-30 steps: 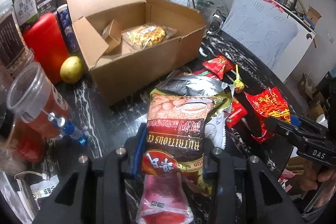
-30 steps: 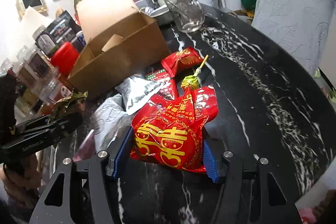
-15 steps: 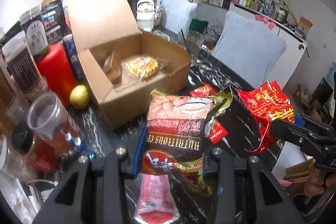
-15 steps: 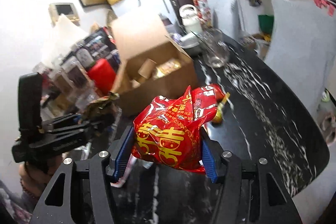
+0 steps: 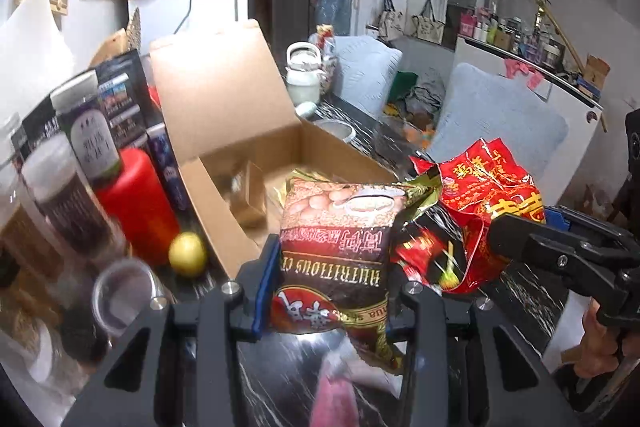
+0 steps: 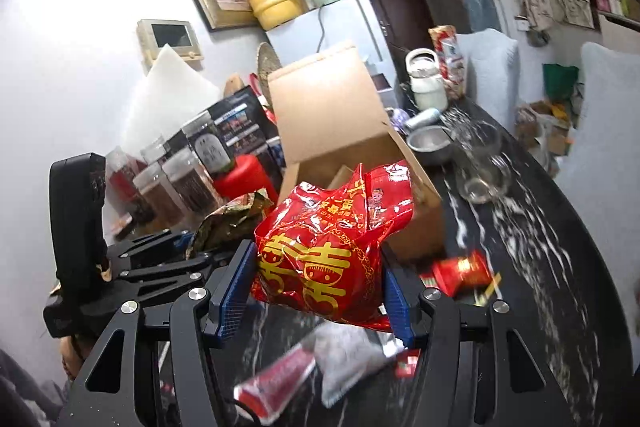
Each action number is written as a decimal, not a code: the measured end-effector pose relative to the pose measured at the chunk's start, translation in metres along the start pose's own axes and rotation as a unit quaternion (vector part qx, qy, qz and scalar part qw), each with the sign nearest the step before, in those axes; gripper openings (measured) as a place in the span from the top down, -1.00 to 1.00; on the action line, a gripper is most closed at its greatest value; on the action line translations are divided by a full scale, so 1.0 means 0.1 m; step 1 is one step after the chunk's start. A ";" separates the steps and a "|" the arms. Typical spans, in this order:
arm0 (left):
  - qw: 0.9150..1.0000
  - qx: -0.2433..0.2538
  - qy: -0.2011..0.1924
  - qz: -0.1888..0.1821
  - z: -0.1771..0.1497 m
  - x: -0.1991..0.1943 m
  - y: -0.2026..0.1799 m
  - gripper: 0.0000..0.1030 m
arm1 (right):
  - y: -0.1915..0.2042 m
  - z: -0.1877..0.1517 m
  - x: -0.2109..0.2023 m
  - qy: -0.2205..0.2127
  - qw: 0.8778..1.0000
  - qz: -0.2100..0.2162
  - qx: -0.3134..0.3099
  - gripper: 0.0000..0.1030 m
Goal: Organize snacks
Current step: 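Carry the brown bag with the left tool while the right tool carries the red bag into the cardboard box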
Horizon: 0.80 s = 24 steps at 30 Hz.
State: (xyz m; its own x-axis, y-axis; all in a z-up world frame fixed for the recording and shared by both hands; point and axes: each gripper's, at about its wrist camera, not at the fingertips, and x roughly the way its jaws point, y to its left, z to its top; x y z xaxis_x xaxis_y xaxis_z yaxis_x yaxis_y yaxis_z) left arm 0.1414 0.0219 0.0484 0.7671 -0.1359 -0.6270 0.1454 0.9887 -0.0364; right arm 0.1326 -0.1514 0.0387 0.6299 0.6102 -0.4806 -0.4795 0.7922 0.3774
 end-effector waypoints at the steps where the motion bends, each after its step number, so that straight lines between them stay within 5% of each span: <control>1: 1.000 -0.002 -0.002 0.006 0.07 0.05 0.04 0.23 | 0.00 0.05 0.05 0.001 1.000 0.003 -0.002 -0.14; 12: 0.999 -0.011 -0.020 0.043 0.70 0.54 0.34 0.23 | -0.11 0.71 0.70 0.012 0.999 0.021 -0.025 -0.14; 24: 0.997 -0.023 0.020 0.077 1.07 1.33 0.63 0.23 | -0.28 1.13 1.39 0.045 0.998 0.014 -0.043 -0.14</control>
State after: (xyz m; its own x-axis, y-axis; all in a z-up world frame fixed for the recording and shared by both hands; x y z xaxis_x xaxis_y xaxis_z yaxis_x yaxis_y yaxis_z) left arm 0.3193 0.0594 0.0467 0.7526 0.0185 -0.6582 -0.0003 0.9996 0.0277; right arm 0.3029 -0.0893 0.0508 0.5596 0.6277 -0.5411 -0.5495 0.7698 0.3248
